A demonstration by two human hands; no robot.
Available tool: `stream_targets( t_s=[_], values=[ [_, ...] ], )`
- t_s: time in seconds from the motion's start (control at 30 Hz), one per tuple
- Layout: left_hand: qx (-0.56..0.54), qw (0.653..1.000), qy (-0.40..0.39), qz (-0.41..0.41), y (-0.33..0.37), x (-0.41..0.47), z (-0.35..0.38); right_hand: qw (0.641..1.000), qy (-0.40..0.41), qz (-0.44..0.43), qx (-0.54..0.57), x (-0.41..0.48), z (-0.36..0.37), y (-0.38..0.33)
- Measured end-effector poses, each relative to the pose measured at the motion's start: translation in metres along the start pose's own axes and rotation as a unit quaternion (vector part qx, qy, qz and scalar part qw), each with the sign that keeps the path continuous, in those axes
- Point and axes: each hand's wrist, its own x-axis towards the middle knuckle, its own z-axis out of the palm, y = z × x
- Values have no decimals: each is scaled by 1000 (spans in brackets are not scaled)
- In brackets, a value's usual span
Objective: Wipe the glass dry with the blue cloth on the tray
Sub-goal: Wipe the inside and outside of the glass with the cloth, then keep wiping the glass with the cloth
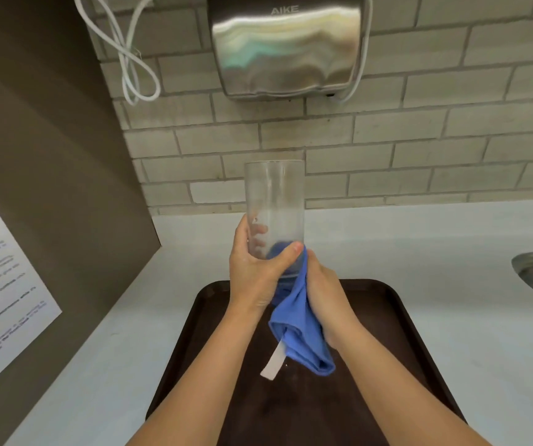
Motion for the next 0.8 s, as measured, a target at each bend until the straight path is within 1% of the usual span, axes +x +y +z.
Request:
stream_targets(
  t_s=[0.07, 0.17, 0.23, 0.3, 0.4, 0.47, 0.6, 0.67, 0.73, 0.8],
  values=[
    [1, 1000, 0, 15, 2, 5, -2, 1000, -6, -6, -14, -4, -2, 10],
    [-15, 1000, 3, 9, 0, 8, -6, 1000, -12, -5, -6, -6, -13, 13],
    [-22, 1000, -2, 3, -5, 7, -9, 998, 20, 46, 48, -7, -24, 11],
    [-17, 1000, -14, -4, -12, 5, -13, 988, 54, 87, 119, -7, -36, 11],
    [-7, 999, -42, -24, -22, 2, -19, 976, 84, 87, 180, -7, -55, 14],
    [9, 997, -59, -42, -29, -2, -20, 970, 88, 89, 210, -5, -67, 13],
    [45, 993, -78, -70, -38, -7, -17, 958, 82, 83, 260, 2, -83, 12],
    [41, 990, -103, -90, -39, -9, -17, 957, 52, 70, 277, 0, -84, 10],
    [-8, 983, -140, -117, -35, -12, -15, 963, 17, 47, 265, -6, -75, 4],
    [-92, 970, -166, -153, -29, -15, -9, 986, 0, -22, 163, -14, -55, 0]
  ],
)
